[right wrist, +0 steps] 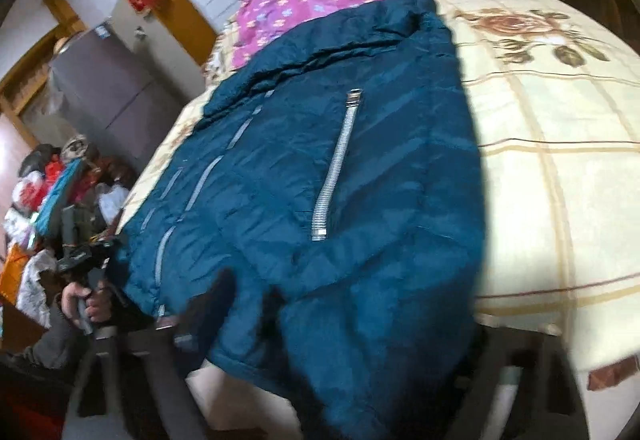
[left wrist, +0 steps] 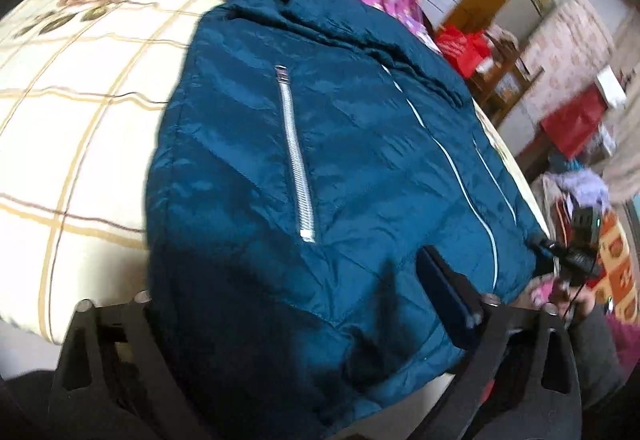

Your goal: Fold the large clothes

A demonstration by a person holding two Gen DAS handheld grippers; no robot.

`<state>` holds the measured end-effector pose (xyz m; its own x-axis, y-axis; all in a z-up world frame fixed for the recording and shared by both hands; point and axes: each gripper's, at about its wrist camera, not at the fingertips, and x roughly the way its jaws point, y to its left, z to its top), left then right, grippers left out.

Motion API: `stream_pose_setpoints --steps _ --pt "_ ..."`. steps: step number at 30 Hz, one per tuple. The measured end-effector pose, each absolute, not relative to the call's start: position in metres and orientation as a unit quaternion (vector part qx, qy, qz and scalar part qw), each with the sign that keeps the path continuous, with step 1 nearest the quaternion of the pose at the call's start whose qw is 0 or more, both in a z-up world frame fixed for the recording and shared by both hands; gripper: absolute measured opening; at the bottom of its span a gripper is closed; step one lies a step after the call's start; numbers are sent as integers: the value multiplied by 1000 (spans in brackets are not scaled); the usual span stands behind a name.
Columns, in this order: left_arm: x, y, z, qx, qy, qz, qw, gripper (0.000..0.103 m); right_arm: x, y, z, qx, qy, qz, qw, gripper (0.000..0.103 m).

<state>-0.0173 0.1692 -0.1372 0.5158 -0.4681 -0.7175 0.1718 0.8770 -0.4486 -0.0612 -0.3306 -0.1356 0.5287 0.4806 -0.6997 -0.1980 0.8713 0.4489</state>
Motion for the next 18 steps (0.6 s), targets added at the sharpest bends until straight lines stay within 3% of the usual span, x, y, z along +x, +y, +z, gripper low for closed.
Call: stream_pose_setpoints --steps 1,3,6,12,18 --pt "-18 171 -137 -164 456 -177 857 80 -60 -337 -138 171 447 186 858 51" --pt "-18 175 -137 -158 460 -155 860 44 -60 -345 -140 187 449 177 856 34" --pt "-20 178 -138 -155 465 -142 860 25 -61 -341 -139 171 451 169 860 31" --pt "-32 178 -123 -119 444 -136 877 13 -76 -326 -121 167 413 156 882 22" --pt "-38 203 -110 -149 430 -118 883 11 -107 -323 -108 192 367 133 900 18"
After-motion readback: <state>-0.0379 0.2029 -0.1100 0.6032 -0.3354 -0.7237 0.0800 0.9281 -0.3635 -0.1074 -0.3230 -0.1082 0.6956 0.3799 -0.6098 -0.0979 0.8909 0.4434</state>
